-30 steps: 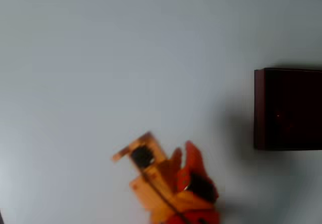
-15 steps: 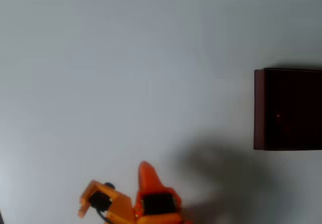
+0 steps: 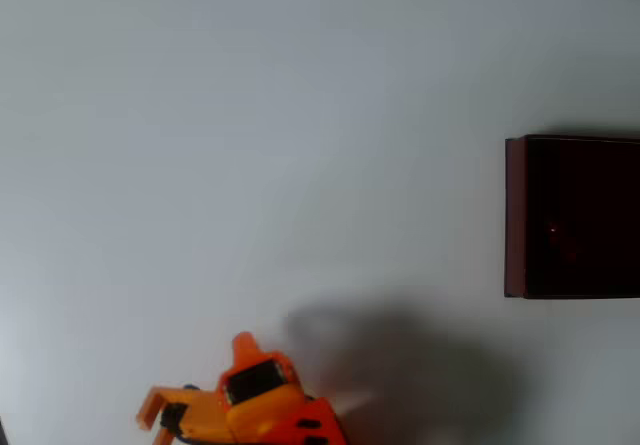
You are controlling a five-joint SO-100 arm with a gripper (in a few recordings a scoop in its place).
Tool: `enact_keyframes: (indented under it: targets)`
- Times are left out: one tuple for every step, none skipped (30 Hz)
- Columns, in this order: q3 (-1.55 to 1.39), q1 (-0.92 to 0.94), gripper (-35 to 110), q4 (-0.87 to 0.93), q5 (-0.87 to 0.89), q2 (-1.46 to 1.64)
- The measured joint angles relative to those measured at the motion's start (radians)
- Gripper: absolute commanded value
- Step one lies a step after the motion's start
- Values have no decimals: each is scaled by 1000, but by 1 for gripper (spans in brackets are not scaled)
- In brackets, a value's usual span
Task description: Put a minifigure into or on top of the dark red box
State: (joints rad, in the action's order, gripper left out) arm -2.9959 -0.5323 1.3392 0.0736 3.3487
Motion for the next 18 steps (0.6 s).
enact_keyframes:
  targets:
    - [-5,-14,0,-5,2,3]
    - [-5,-20,0,-3,-2,2]
    - [-5,-21,0,-3,-2,2]
    - [-5,-21,0,-3,-2,2]
    - [-5,-20,0,-3,-2,2]
    - [-5,-15,0,-3,-9,2]
    - [-5,-21,0,-2,-11,2]
    - [-5,-29,0,-2,-11,3]
    - [-5,-38,0,-2,-12,3]
    - [-5,-41,0,-2,-12,9]
    - [-5,-41,0,0,-23,11]
    - [-5,-40,0,0,-28,14]
    - [-5,-44,0,0,-29,14]
    - [-5,-51,0,0,-29,14]
    - [-5,-58,0,0,-29,14]
    - [-5,-58,0,0,-29,14]
    - [-5,-58,0,0,-29,14]
    - [-5,-54,0,0,-29,14]
